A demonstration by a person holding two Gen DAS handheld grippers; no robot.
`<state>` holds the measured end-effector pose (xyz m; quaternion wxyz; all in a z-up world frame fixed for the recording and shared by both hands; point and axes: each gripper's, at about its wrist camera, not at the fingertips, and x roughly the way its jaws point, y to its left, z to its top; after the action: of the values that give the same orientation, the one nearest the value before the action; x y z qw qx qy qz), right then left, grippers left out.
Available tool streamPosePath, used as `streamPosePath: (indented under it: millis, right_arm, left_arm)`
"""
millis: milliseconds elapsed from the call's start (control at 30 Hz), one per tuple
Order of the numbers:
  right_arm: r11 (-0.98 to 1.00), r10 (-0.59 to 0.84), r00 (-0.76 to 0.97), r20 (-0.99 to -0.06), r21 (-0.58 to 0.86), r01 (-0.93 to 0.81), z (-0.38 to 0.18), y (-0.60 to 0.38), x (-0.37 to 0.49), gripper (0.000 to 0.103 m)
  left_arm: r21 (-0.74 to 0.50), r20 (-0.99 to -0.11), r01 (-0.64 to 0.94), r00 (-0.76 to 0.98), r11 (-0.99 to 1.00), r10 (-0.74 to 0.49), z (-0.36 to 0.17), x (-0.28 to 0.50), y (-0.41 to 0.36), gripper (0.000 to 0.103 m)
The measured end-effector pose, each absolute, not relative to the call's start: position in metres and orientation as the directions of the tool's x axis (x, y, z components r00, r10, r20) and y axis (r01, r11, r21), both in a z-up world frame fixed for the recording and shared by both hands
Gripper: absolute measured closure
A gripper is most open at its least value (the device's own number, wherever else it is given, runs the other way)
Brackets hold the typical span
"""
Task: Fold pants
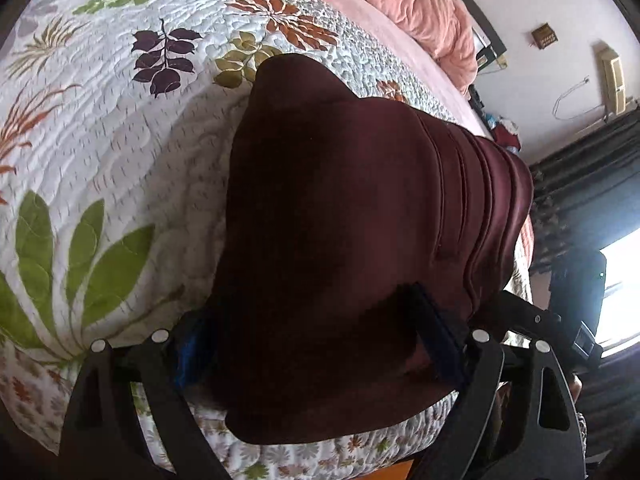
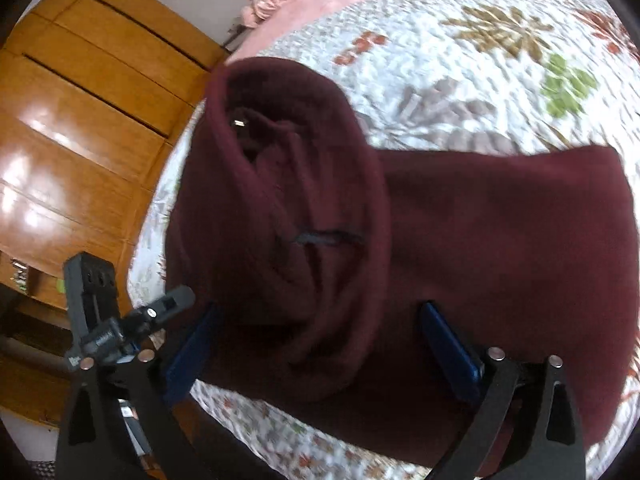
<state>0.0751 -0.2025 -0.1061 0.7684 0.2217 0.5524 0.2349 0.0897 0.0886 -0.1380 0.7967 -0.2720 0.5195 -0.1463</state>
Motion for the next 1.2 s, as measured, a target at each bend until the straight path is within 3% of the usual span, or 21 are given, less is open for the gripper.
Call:
streamPosePath:
  millis: [33, 100, 167, 233, 300, 367, 400, 433, 533, 633, 933, 1067, 1200]
  right_arm:
    - [0.765, 0.637, 0.273, -0.721, 0.633, -0.116, -0.108, -0.2, 0.078, 0.026]
    - [0.704, 0.696, 0.255, -0.671, 0.708, -0.06, -0.116, -0.203, 0.086, 0.032]
    - [0.587, 0.775, 0.266, -0.574, 0.809, 0.034, -0.128, -0.211, 0.091, 0.031]
    - [0.489, 0.817, 0.286, -0.5, 0.865, 0.115, -0.137, -0.219, 0.093, 0.018]
    - [0.497, 0.811, 0.289, -0.509, 0.859, 0.121, -0.135, -0.218, 0.095, 0.02]
    - [0.553, 0.782, 0.273, -0.56, 0.826, 0.111, -0.134, -0.213, 0.095, 0.036]
    - [0.603, 0.753, 0.255, -0.607, 0.791, 0.104, -0.133, -0.21, 0.096, 0.051]
    - [0.624, 0.74, 0.248, -0.625, 0.776, 0.095, -0.133, -0.208, 0.096, 0.06]
    - [0.601, 0.76, 0.258, -0.597, 0.796, 0.07, -0.127, -0.213, 0.092, 0.076]
    - [0.61, 0.755, 0.286, -0.59, 0.792, 0.021, -0.111, -0.219, 0.086, 0.081]
    - [0.59, 0.758, 0.423, -0.497, 0.799, -0.118, -0.02, -0.272, 0.058, 0.082]
    - [0.63, 0.72, 0.471, -0.509, 0.764, -0.137, 0.005, -0.305, 0.047, 0.082]
    - [0.673, 0.673, 0.483, -0.56, 0.734, -0.088, -0.01, -0.321, 0.042, 0.082]
  left_arm:
    - [-0.598, -0.742, -0.054, 0.415, 0.8, -0.526, -0.139, 0.088, 0.092, 0.016]
    - [-0.618, -0.733, -0.068, 0.412, 0.783, -0.542, -0.14, 0.086, 0.098, 0.016]
    - [-0.615, -0.734, -0.069, 0.415, 0.785, -0.538, -0.139, 0.078, 0.1, 0.016]
    - [-0.605, -0.738, -0.063, 0.418, 0.794, -0.529, -0.138, 0.073, 0.101, 0.015]
    - [-0.603, -0.739, -0.065, 0.421, 0.795, -0.526, -0.137, 0.07, 0.099, 0.015]
    - [-0.599, -0.741, -0.068, 0.423, 0.798, -0.521, -0.135, 0.07, 0.098, 0.015]
    - [-0.596, -0.744, -0.069, 0.423, 0.8, -0.517, -0.135, 0.07, 0.097, 0.014]
    - [-0.595, -0.745, -0.071, 0.424, 0.801, -0.516, -0.134, 0.068, 0.097, 0.014]
    - [-0.59, -0.749, -0.082, 0.427, 0.803, -0.507, -0.132, 0.066, 0.097, 0.014]
    - [-0.584, -0.752, -0.099, 0.44, 0.806, -0.491, -0.129, 0.068, 0.098, 0.014]
    - [-0.61, -0.71, -0.026, 0.462, 0.792, -0.531, -0.096, 0.068, 0.076, 0.014]
    - [-0.613, -0.698, 0.012, 0.461, 0.79, -0.548, -0.087, 0.07, 0.057, 0.014]
    - [-0.542, -0.732, 0.063, 0.456, 0.838, -0.507, -0.08, 0.073, 0.031, 0.014]
